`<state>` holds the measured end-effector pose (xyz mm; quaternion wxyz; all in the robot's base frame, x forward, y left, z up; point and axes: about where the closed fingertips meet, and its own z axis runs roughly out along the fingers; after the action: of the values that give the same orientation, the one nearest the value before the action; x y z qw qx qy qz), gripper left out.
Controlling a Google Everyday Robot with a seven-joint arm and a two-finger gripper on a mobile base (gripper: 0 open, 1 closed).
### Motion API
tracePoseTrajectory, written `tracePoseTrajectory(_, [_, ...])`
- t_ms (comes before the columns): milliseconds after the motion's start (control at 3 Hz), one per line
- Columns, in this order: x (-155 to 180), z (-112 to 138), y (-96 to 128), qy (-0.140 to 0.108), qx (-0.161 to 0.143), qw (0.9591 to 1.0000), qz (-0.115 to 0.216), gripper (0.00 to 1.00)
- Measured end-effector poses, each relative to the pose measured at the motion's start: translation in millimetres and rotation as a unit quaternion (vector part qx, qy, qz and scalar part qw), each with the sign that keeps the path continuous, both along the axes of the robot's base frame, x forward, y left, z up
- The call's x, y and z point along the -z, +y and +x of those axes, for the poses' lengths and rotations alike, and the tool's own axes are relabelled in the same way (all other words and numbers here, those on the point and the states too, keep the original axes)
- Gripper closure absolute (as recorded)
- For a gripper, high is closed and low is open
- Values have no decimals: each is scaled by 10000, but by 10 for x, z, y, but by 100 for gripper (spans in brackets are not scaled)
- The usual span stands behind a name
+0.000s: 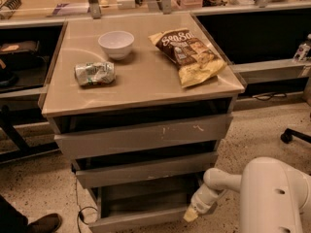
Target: Close bottom drawer
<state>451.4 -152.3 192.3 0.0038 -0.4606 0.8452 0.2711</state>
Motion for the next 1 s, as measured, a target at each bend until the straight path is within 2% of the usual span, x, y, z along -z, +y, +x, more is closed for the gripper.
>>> tracePoseTrajectory(333, [28,52,25,-115,5,9999,-48,100])
tracePoseTrajectory(667, [28,52,25,-115,5,9999,-48,81])
tracePoseTrajectory(1000, [28,52,25,-115,5,9999,-48,58])
